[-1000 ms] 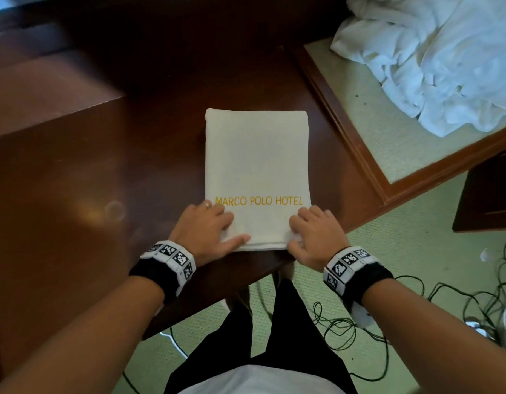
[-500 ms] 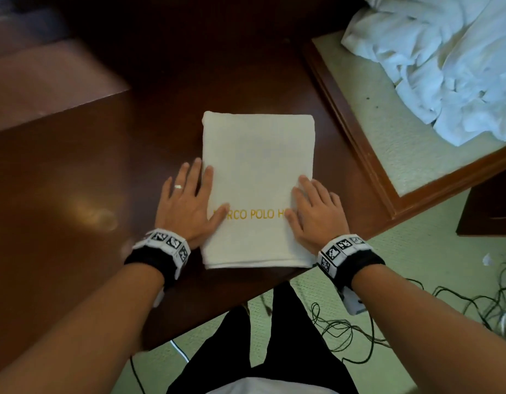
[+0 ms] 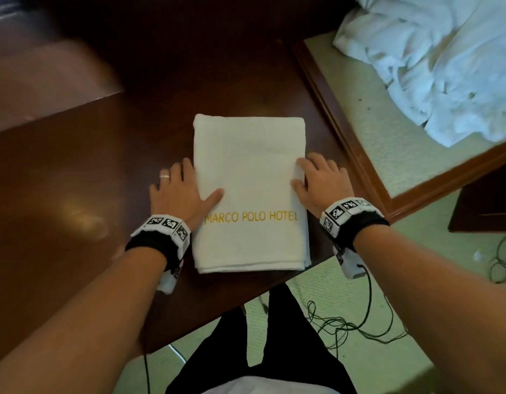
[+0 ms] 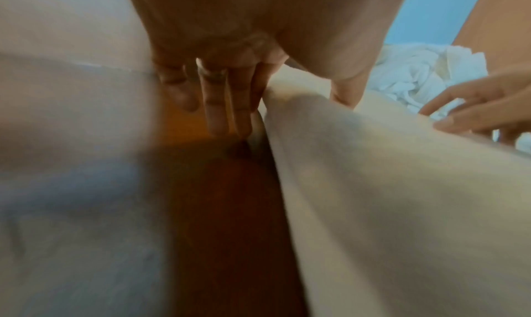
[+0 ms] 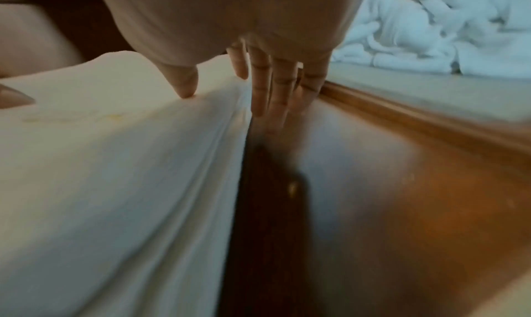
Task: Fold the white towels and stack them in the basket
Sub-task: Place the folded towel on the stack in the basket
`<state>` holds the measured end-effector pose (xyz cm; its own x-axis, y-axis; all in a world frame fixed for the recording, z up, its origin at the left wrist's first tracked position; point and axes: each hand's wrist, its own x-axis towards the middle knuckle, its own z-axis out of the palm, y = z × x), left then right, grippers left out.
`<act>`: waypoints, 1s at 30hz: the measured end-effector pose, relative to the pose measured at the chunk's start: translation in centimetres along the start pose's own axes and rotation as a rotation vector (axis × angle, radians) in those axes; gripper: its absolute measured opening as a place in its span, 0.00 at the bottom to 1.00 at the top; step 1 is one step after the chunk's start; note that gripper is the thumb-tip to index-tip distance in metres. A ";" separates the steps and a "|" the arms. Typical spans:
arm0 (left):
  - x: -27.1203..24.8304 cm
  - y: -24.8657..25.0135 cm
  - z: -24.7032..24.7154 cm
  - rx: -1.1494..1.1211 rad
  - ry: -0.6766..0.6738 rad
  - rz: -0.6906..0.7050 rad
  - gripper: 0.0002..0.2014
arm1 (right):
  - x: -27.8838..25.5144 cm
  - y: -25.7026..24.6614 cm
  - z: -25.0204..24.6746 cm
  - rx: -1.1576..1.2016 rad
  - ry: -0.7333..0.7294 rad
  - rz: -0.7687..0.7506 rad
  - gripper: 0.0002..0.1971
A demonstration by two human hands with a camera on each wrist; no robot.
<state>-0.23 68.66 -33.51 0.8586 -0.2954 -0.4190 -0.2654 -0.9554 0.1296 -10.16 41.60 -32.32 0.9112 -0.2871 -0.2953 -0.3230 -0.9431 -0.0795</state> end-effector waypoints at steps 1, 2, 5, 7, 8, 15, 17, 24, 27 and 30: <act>-0.8 0.0 0.0 -0.027 0.000 -0.019 0.45 | -1.0 -0.5 0.0 0.082 -0.041 0.059 0.26; -1.5 0.1 0.2 -0.067 -0.023 -0.040 0.41 | -1.9 -1.1 0.3 0.165 -0.099 0.129 0.27; -2.9 0.3 1.6 -0.291 -0.131 -0.154 0.37 | -4.7 -2.8 1.9 0.364 -0.182 0.317 0.30; -3.7 0.3 3.0 -0.457 -0.164 -0.226 0.39 | -6.2 -3.8 3.2 0.445 -0.187 0.424 0.34; -4.1 0.2 3.5 -0.537 -0.174 -0.256 0.39 | -6.7 -4.2 3.8 0.481 -0.193 0.467 0.36; -5.9 1.1 2.7 -0.804 -0.262 -0.217 0.37 | -8.6 -4.3 3.0 0.666 -0.219 0.543 0.27; -6.4 2.5 1.0 -0.788 -0.213 -0.163 0.28 | -8.9 -3.9 1.4 0.695 -0.171 0.538 0.24; -7.6 10.4 -6.0 -0.776 -0.070 0.033 0.16 | -10.1 1.3 -6.7 0.715 0.028 0.521 0.20; -8.3 15.1 -9.0 -0.851 -0.052 0.150 0.12 | -11.2 5.3 -10.0 0.774 0.135 0.506 0.22; -8.7 20.9 -11.0 -0.904 0.000 0.236 0.21 | -12.6 10.3 -13.2 0.817 0.260 0.495 0.22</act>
<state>-8.38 51.24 -17.27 0.8261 -0.4816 -0.2926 0.0088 -0.5081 0.8612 -21.59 33.26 -16.83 0.6221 -0.7379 -0.2617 -0.6704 -0.3295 -0.6648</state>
